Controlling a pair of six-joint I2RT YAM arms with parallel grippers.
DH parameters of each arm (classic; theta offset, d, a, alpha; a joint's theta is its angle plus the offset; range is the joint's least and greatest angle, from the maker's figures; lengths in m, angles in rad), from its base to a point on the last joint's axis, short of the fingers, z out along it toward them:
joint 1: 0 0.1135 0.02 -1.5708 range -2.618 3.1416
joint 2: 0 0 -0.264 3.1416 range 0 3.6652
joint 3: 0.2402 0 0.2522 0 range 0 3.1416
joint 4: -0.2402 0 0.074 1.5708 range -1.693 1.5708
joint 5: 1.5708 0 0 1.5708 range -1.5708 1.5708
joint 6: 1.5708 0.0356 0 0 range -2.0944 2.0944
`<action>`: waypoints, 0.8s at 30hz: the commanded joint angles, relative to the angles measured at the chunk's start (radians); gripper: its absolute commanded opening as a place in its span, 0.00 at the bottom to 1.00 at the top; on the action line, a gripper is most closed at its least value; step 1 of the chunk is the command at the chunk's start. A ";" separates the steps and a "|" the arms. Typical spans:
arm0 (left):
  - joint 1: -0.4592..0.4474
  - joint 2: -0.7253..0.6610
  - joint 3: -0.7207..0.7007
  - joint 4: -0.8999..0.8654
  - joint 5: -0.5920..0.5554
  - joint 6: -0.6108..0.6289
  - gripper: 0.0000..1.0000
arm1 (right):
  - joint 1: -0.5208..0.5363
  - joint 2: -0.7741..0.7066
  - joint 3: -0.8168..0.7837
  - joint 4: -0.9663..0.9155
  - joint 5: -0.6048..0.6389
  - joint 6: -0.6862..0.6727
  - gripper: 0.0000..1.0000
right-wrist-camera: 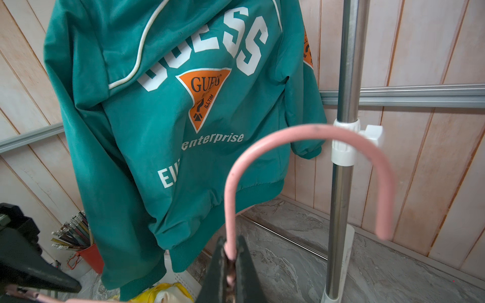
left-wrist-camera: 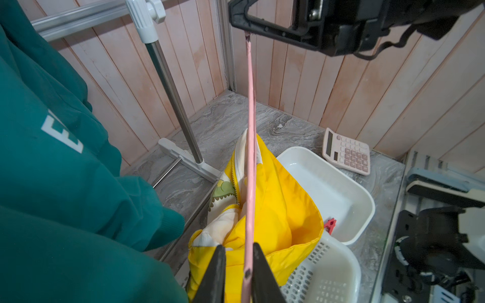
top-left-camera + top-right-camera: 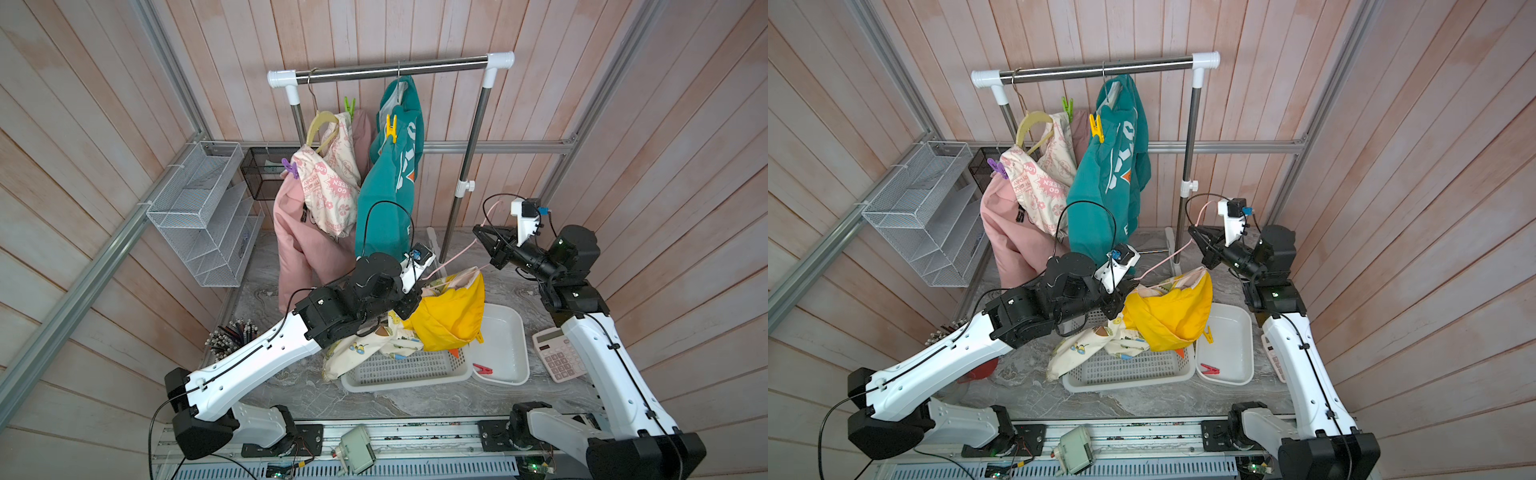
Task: Remove the clothespins securing jackets to the hanger
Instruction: Remove the jacket from the hanger.
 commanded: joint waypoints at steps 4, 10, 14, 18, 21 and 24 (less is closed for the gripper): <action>0.004 0.010 0.028 0.006 0.035 0.012 0.04 | 0.012 0.011 0.036 -0.005 -0.022 -0.036 0.00; 0.005 -0.001 0.028 0.024 0.023 0.005 0.00 | 0.012 0.017 0.045 -0.026 0.013 -0.042 0.03; 0.004 -0.020 0.028 0.030 -0.026 -0.020 0.00 | 0.003 -0.013 0.021 0.011 0.067 -0.026 0.42; 0.004 -0.042 0.026 0.038 -0.065 -0.038 0.00 | -0.006 -0.038 0.024 0.033 0.060 -0.022 0.65; 0.003 -0.043 0.038 0.037 -0.102 -0.043 0.00 | -0.010 -0.060 0.020 0.040 0.075 -0.033 0.70; -0.004 -0.046 0.049 0.053 -0.139 -0.050 0.00 | -0.051 -0.087 -0.011 0.064 0.108 -0.015 0.71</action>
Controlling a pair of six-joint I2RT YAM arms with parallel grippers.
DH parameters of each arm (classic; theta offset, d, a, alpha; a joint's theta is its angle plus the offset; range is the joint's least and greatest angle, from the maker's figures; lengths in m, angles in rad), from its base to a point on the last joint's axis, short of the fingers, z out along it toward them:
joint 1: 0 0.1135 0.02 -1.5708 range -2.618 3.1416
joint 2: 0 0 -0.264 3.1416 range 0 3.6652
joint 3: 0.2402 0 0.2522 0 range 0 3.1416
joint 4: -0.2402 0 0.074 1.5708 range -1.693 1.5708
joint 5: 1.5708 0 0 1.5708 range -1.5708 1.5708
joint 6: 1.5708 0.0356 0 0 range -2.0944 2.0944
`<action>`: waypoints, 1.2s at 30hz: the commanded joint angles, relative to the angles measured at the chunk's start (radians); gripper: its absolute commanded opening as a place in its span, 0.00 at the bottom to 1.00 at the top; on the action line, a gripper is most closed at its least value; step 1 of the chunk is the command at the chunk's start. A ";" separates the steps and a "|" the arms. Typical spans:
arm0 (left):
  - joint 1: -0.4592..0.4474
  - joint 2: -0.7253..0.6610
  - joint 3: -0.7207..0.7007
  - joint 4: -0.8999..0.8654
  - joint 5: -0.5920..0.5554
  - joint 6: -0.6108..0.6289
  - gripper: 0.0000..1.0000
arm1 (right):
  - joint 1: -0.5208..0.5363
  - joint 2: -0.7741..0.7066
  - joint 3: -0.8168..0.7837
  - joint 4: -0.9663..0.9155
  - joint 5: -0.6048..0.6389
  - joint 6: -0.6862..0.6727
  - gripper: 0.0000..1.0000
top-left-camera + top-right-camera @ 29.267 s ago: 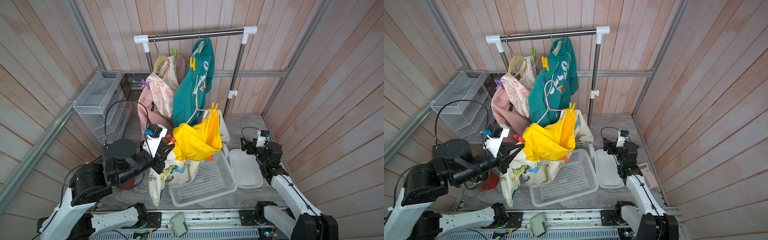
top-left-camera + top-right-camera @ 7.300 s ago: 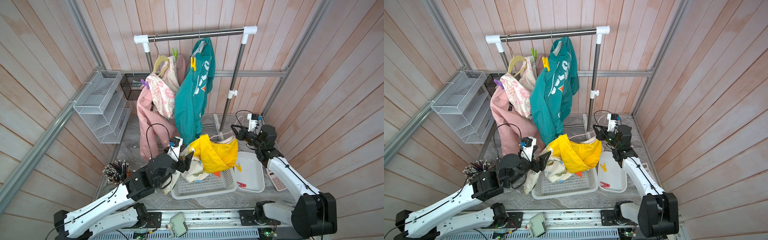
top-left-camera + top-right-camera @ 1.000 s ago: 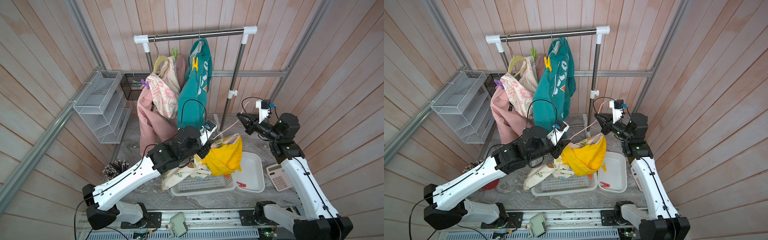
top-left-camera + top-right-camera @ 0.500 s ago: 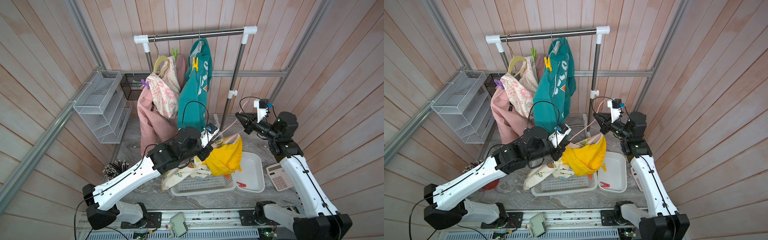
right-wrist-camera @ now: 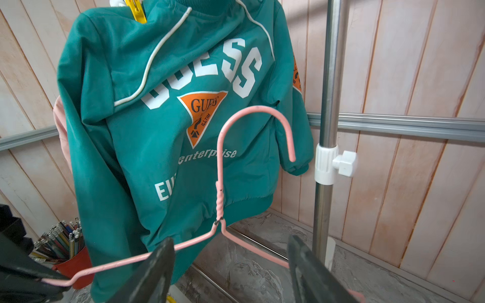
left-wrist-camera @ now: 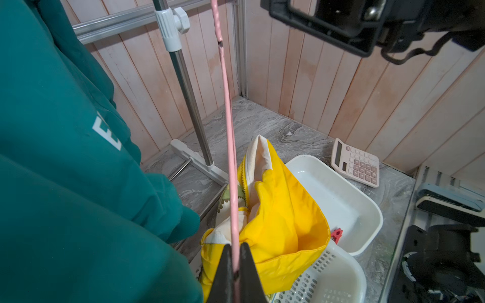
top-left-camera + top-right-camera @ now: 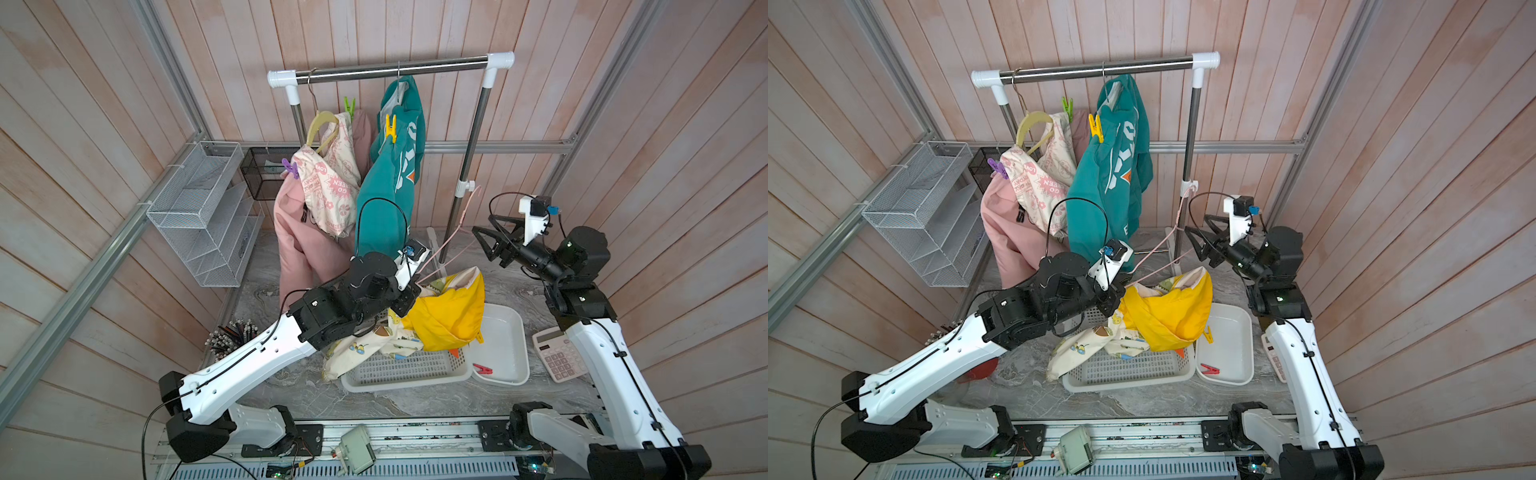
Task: Remove the clothespins securing jackets to the hanger
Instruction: Remove the jacket from the hanger, then place the hanger on the clothesline.
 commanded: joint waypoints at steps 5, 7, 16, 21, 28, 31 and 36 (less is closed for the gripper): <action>-0.045 -0.046 0.054 0.094 -0.159 -0.006 0.00 | -0.169 -0.063 -0.100 0.105 0.064 0.115 0.70; -0.074 -0.059 0.057 0.116 -0.225 0.007 0.00 | -0.212 -0.073 -0.127 0.115 0.075 0.137 0.71; -0.187 -0.050 0.133 0.188 -0.451 0.118 0.00 | -0.238 -0.060 -0.171 0.100 0.138 0.150 0.70; -0.249 -0.002 0.211 0.192 -0.604 0.197 0.00 | -0.238 -0.060 -0.193 0.095 0.180 0.136 0.70; -0.261 0.096 0.329 0.237 -0.743 0.262 0.00 | -0.238 -0.062 -0.204 0.098 0.174 0.133 0.70; -0.257 0.138 0.380 0.252 -0.761 0.285 0.00 | -0.239 -0.060 -0.202 0.097 0.171 0.131 0.70; -0.229 0.196 0.455 0.237 -0.728 0.270 0.00 | -0.239 -0.053 -0.194 0.108 0.161 0.133 0.70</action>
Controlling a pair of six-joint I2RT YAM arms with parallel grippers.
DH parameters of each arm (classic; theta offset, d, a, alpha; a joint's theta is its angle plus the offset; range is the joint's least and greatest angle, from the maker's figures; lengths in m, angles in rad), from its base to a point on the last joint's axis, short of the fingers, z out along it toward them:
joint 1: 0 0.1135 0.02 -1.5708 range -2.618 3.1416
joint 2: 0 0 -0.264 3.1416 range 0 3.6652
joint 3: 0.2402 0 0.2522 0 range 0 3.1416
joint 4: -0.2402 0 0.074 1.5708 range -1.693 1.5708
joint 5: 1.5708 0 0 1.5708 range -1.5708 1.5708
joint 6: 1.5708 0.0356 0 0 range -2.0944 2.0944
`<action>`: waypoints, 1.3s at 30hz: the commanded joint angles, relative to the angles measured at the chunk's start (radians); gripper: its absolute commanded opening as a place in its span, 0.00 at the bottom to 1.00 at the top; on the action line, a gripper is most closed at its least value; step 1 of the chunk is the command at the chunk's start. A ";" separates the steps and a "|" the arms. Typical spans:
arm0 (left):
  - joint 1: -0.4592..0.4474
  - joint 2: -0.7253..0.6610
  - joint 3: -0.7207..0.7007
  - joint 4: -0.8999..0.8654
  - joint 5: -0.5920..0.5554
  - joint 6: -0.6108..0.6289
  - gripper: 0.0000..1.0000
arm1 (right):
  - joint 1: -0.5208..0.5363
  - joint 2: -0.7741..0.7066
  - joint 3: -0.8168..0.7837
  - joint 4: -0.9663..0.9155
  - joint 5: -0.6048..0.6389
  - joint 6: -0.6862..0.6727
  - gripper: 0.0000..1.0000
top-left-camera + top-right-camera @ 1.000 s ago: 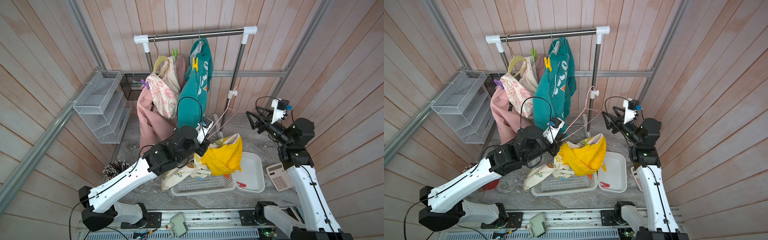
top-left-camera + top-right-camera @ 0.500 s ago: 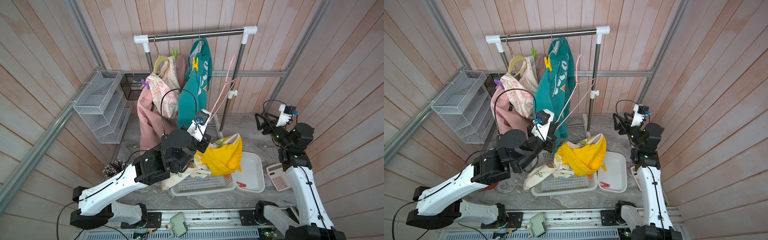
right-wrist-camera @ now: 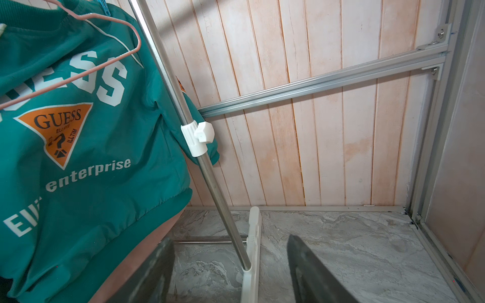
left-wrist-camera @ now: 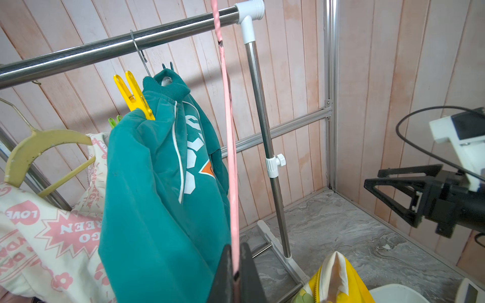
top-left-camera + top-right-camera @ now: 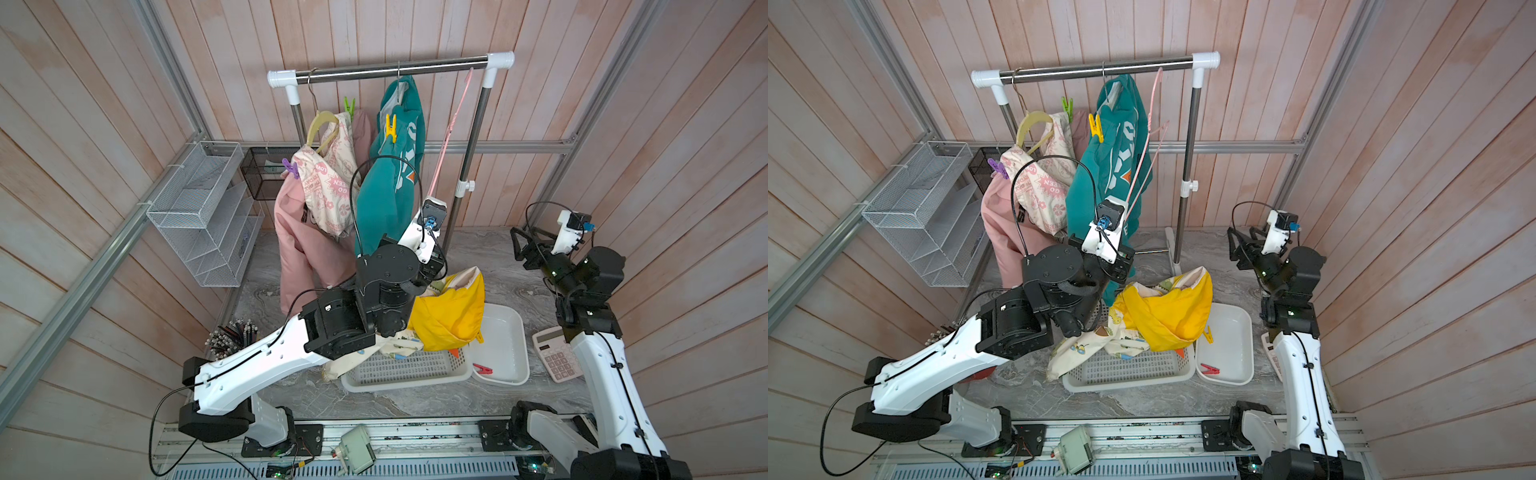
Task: Remove the clothespins securing jackets to the hanger
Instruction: Place the hanger on the clothesline.
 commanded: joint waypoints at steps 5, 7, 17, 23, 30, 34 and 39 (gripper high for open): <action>0.078 0.082 0.150 -0.033 0.056 -0.051 0.00 | -0.004 0.020 0.004 0.033 -0.023 0.008 0.69; 0.099 0.116 0.194 -0.044 0.084 -0.058 0.00 | -0.004 0.014 -0.013 0.038 -0.014 0.010 0.69; 0.189 0.294 0.432 -0.140 0.209 -0.121 0.00 | -0.008 0.005 -0.093 -0.004 0.008 -0.023 0.70; 0.231 0.363 0.517 -0.196 0.258 -0.177 0.00 | -0.016 0.006 -0.148 0.022 -0.001 -0.009 0.70; 0.267 0.387 0.514 -0.177 0.302 -0.214 0.00 | -0.018 0.008 -0.184 0.028 -0.019 -0.001 0.70; 0.280 0.410 0.536 -0.174 0.310 -0.215 0.00 | -0.020 0.005 -0.189 0.023 -0.020 -0.004 0.70; 0.280 0.441 0.588 -0.165 0.329 -0.204 0.00 | -0.022 0.005 -0.192 0.019 -0.029 -0.006 0.69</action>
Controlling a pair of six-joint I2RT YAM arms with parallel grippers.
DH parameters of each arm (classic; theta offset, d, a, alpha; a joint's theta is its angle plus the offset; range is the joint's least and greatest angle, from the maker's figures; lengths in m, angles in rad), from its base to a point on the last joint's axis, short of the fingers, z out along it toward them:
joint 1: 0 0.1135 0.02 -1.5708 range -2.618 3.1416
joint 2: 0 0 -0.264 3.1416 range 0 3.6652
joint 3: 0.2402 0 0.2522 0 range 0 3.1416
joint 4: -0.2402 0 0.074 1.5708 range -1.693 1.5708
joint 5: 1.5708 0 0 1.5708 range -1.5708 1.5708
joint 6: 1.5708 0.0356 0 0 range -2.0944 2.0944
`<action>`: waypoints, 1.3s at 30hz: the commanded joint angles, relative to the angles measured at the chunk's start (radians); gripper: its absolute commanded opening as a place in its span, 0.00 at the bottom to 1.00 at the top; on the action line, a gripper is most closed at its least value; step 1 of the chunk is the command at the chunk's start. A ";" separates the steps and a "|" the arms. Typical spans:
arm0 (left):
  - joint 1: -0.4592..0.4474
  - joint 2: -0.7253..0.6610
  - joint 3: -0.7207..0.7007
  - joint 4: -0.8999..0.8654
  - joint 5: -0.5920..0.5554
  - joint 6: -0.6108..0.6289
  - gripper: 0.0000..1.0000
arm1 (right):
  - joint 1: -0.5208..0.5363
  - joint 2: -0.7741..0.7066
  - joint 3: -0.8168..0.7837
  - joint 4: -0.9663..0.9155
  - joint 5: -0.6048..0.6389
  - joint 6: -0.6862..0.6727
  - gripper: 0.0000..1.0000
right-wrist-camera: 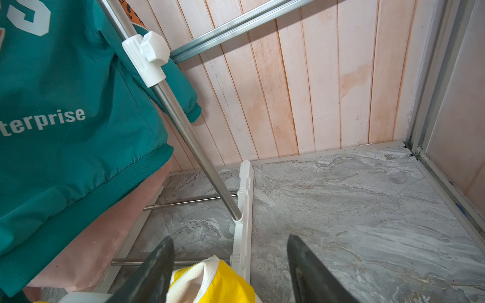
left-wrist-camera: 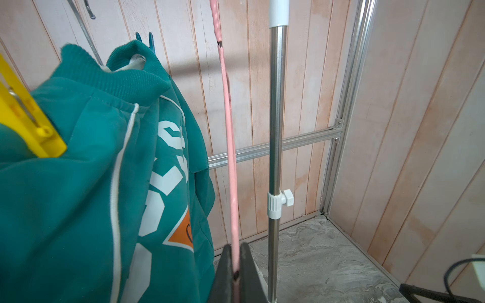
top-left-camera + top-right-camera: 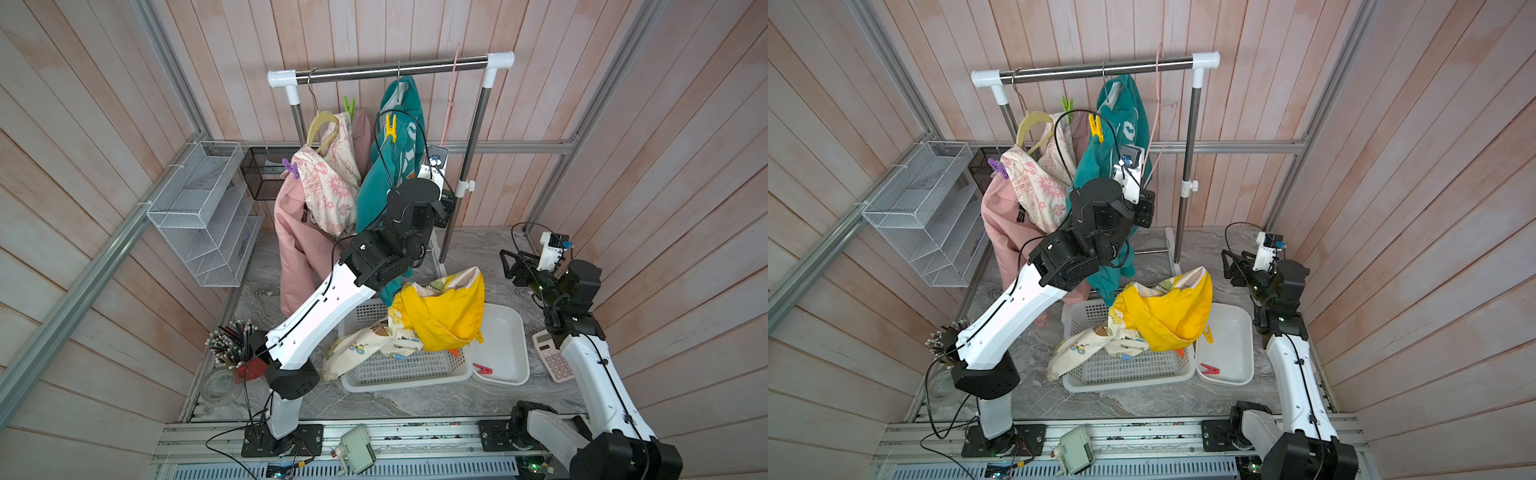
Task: Remove the clothespins securing jackets to the hanger
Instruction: Place the hanger on the clothesline.
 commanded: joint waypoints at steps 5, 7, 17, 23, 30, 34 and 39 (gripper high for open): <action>0.035 0.040 0.032 -0.008 0.064 -0.026 0.00 | -0.010 0.007 -0.011 -0.005 -0.042 -0.017 0.70; 0.036 0.043 0.028 -0.019 0.080 -0.038 0.00 | -0.021 0.027 -0.015 -0.010 -0.065 -0.023 0.71; 0.025 0.027 0.022 -0.066 0.130 -0.070 0.18 | -0.071 0.113 -0.114 0.171 -0.173 0.089 0.74; -0.060 -0.033 -0.040 -0.018 0.088 0.000 0.67 | -0.071 0.198 -0.170 0.301 -0.270 0.185 0.74; -0.235 -0.198 -0.372 0.154 -0.026 0.095 0.79 | -0.049 0.296 -0.198 0.384 -0.322 0.243 0.80; -0.290 -0.315 -0.604 0.242 -0.060 0.060 0.81 | 0.005 0.320 -0.208 0.400 -0.311 0.267 0.80; -0.296 -0.470 -0.867 0.153 -0.096 -0.194 0.85 | 0.076 0.351 -0.227 0.396 -0.281 0.288 0.79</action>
